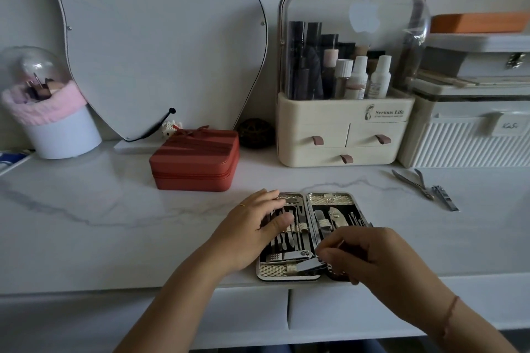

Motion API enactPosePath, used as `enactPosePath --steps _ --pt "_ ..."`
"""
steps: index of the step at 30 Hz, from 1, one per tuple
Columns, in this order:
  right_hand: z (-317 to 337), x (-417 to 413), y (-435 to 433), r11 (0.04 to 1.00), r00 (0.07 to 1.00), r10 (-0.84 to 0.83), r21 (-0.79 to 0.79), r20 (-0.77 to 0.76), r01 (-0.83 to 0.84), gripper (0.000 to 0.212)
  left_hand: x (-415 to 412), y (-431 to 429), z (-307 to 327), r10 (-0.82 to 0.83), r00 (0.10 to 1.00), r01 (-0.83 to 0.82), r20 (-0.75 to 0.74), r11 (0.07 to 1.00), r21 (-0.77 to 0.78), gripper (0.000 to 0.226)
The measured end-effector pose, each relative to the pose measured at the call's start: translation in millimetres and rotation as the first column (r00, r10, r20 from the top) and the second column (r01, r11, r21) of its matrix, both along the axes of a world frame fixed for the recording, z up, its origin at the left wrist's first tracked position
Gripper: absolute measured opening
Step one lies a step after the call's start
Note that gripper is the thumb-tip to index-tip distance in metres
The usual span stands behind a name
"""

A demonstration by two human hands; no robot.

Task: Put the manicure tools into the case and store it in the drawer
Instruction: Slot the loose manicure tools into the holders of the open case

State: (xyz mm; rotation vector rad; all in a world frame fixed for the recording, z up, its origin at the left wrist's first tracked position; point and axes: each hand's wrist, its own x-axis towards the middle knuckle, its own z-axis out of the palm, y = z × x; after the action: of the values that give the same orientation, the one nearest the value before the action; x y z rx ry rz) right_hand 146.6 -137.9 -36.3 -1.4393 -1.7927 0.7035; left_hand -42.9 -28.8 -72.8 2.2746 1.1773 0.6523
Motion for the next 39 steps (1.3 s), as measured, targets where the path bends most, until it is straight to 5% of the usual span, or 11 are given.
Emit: enactPosePath --steps 5,12,20,30,39 --pt "-3.1 1.9 0.1 1.0 1.0 0.017 -0.016 0.013 -0.016 0.008 2.1 -0.8 -3.1 0.022 0.996 -0.014 -0.084 0.996 0.086 0.07" --pt "0.3 7.9 -2.1 0.989 0.927 0.012 -0.133 -0.375 -0.066 0.019 4.0 -1.7 -4.0 0.041 0.99 -0.023 -0.132 0.991 0.135 0.068" --pt "3.7 -2.0 8.0 0.986 0.987 0.12 -0.1 -0.103 -0.13 0.017 4.9 -2.9 -3.1 0.048 0.986 -0.023 -0.159 0.988 0.154 0.068" --pt "3.3 -11.0 12.6 0.99 0.991 0.133 -0.041 -0.024 -0.134 0.011 5.5 -1.1 -4.6 0.049 0.985 -0.023 -0.165 0.987 0.16 0.074" --pt "-0.1 -26.2 11.4 0.995 0.995 0.093 0.043 0.022 -0.094 0.01 4.6 -3.0 2.0 0.038 0.998 -0.039 0.058 0.999 0.014 0.062"
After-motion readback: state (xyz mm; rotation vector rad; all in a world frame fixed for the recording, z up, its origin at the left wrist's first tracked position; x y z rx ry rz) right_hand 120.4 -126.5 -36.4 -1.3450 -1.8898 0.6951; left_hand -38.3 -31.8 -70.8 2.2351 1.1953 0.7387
